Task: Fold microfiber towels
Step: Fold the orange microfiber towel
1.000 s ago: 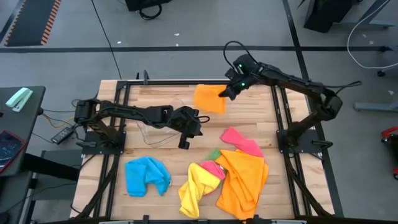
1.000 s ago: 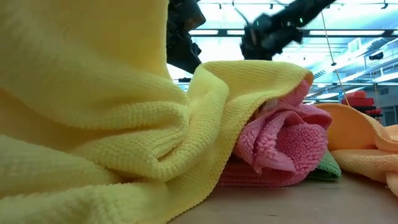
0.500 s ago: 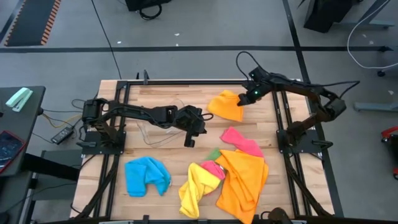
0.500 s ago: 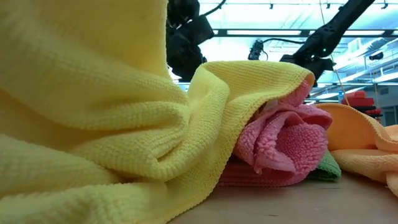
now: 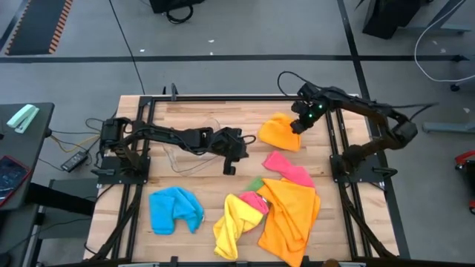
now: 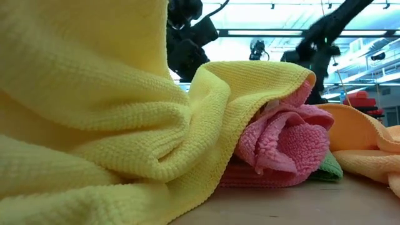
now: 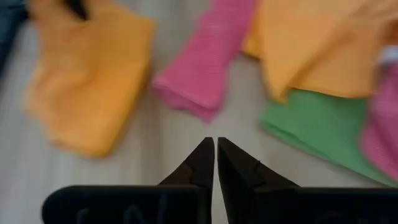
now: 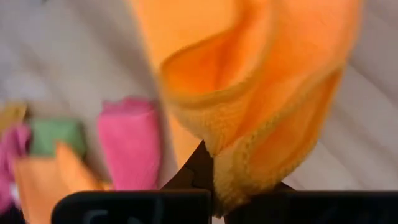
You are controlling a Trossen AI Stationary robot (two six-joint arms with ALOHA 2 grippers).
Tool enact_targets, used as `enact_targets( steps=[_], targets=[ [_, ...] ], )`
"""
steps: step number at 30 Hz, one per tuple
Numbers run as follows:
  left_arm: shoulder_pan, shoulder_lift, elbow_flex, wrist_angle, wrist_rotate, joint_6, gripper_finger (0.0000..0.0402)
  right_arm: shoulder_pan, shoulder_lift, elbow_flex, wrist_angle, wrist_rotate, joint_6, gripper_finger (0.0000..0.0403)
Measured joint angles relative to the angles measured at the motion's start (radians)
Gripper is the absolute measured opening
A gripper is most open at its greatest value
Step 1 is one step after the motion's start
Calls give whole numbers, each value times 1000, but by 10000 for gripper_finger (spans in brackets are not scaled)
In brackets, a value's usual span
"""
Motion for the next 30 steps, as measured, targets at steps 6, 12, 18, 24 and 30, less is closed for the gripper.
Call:
enact_targets(
  steps=[6,12,18,24,30],
  targets=[
    [40,9,0,187,-33,2,84,243,-131,162,-136,219,-81,10],
    [26,22,54,353,-21,61,171,445,-153,294,-150,271,69,10],
    [6,57,135,367,-18,60,201,619,-99,328,-157,353,97,9],
    [4,80,140,342,35,24,190,712,-36,328,-138,372,114,9],
    [1,105,140,336,45,-3,173,726,-21,328,-95,371,130,9]
  ],
)
